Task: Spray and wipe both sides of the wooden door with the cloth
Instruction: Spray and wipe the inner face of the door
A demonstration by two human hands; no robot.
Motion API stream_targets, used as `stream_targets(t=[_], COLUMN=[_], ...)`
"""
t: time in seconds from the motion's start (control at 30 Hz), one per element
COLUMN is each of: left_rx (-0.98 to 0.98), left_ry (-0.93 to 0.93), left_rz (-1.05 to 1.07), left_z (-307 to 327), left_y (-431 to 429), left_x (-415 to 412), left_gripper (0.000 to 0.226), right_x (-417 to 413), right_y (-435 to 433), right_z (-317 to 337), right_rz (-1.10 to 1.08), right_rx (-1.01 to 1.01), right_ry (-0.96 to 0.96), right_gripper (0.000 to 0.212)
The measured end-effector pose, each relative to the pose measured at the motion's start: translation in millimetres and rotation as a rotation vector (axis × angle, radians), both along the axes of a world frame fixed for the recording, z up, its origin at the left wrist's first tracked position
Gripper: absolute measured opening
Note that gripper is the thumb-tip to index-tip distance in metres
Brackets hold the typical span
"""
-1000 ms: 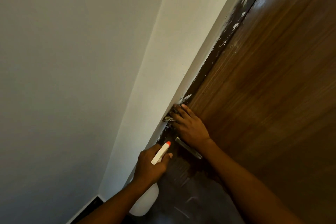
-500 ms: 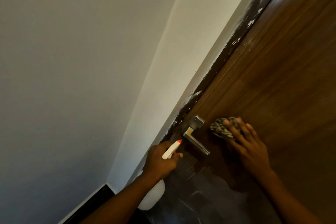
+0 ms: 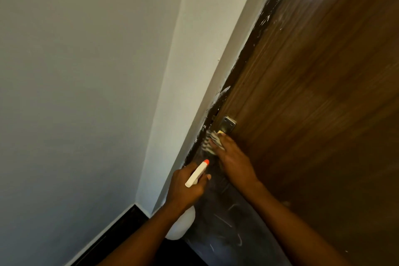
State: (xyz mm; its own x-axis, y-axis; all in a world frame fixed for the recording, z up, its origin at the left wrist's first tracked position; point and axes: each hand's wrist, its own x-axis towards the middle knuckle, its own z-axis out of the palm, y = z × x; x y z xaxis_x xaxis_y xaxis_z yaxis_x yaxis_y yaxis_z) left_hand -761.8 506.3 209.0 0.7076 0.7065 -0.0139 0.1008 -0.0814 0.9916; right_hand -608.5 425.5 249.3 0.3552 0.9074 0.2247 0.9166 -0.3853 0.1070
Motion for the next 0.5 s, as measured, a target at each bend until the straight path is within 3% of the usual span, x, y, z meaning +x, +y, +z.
stream_targets(t=[0.17, 0.33, 0.4, 0.5], left_rx=[0.086, 0.010, 0.083, 0.056], left_ry=[0.005, -0.044, -0.022, -0.018], left_rz=[-0.029, 0.018, -0.041, -0.019], left_z=[-3.5, -12.3, -11.9, -6.4], left_y=[3.5, 5.6, 3.8, 1.7], left_x=[-15.6, -22.6, -23.8, -23.8], left_gripper=[0.016, 0.047, 0.041, 0.021], right_x=[-5.5, -4.4, -1.1, -3.5], right_y=[65.0, 10.1, -24.1, -40.7], right_z=[12.5, 0.8, -2.7, -5.8], right_rz=[-0.141, -0.167, -0.265, -0.311], right_rx=[0.144, 0.206, 0.269, 0.195], right_ry=[0.192, 0.175, 0.183, 0.077], right_gripper=[0.058, 0.050, 0.048, 0.051])
